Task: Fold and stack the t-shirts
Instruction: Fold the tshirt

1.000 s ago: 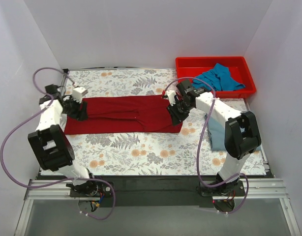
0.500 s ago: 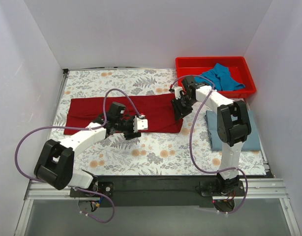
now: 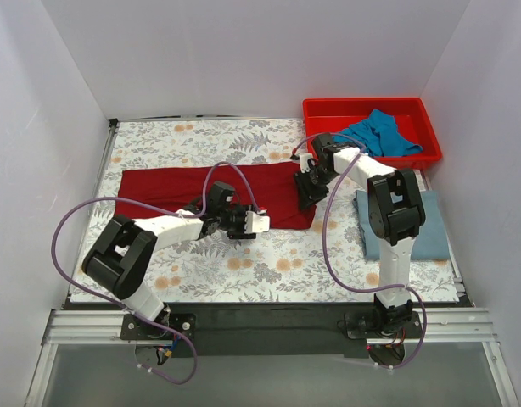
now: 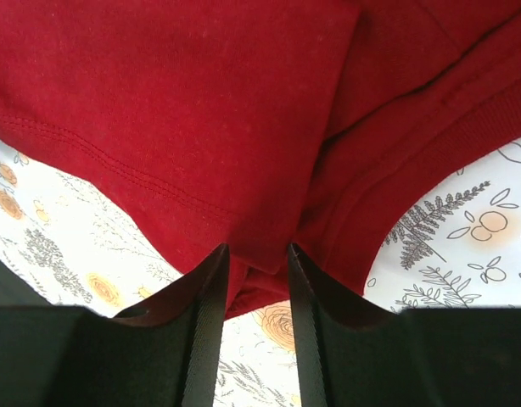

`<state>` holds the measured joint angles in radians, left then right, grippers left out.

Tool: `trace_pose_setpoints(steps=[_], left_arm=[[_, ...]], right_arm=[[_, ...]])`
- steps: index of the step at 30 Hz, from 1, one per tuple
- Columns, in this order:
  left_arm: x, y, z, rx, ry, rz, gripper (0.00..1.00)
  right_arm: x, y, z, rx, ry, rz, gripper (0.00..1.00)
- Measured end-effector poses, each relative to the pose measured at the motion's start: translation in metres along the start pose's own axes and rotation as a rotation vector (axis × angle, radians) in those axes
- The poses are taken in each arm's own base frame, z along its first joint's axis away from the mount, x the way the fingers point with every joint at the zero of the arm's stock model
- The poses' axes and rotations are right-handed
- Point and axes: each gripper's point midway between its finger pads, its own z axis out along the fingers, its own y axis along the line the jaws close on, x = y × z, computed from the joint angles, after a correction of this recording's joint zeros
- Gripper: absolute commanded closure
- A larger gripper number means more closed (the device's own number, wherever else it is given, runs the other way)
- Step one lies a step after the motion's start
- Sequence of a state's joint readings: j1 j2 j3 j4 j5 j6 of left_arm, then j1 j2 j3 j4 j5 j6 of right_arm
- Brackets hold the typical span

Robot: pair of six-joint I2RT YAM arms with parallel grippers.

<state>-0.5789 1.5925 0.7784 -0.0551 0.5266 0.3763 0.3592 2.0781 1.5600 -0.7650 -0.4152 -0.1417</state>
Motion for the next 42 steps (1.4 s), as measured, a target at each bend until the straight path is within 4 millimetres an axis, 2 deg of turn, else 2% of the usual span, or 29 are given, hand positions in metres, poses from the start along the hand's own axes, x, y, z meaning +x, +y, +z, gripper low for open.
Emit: trace_pose_setpoints(steps=[3, 4, 6, 7, 8, 9, 17, 25, 32, 36, 42], left_arm=[[0.003, 0.001, 0.005, -0.003, 0.01, 0.017, 0.6], [0.004, 0.002, 0.006, -0.008, 0.013, 0.021, 0.71], [0.007, 0.004, 0.008, -0.014, 0.021, 0.026, 0.82], [0.008, 0.004, 0.009, -0.016, 0.027, 0.026, 0.93], [0.009, 0.005, 0.009, -0.017, 0.031, 0.024, 0.99], [0.01, 0.006, 0.01, -0.02, 0.036, 0.025, 1.0], [-0.004, 0.03, 0.007, -0.075, 0.017, 0.041, 1.0], [-0.016, 0.067, -0.003, -0.154, -0.008, 0.027, 1.0], [0.002, 0.122, -0.026, -0.278, 0.003, -0.012, 1.0], [0.021, 0.14, -0.03, -0.313, 0.021, -0.042, 1.0], [0.046, 0.151, -0.018, -0.327, 0.038, -0.071, 1.0]], right_arm=[[-0.001, 0.0, 0.0, -0.013, -0.003, 0.01, 0.69], [-0.002, 0.001, 0.0, -0.017, -0.005, 0.011, 0.72], [-0.003, 0.002, -0.001, -0.025, -0.011, 0.012, 0.81], [-0.004, 0.002, -0.001, -0.03, -0.013, 0.013, 0.85], [-0.004, 0.003, -0.002, -0.034, -0.015, 0.014, 0.93], [-0.005, 0.003, -0.002, -0.039, -0.017, 0.012, 0.99], [-0.016, 0.01, -0.008, -0.065, -0.045, 0.001, 0.99], [-0.045, 0.014, -0.024, -0.054, -0.118, -0.043, 0.99], [-0.084, 0.018, -0.045, -0.036, -0.215, -0.098, 0.99], [-0.111, 0.013, -0.046, -0.02, -0.261, -0.122, 0.99], [-0.126, -0.002, -0.032, 0.009, -0.268, -0.123, 0.99]])
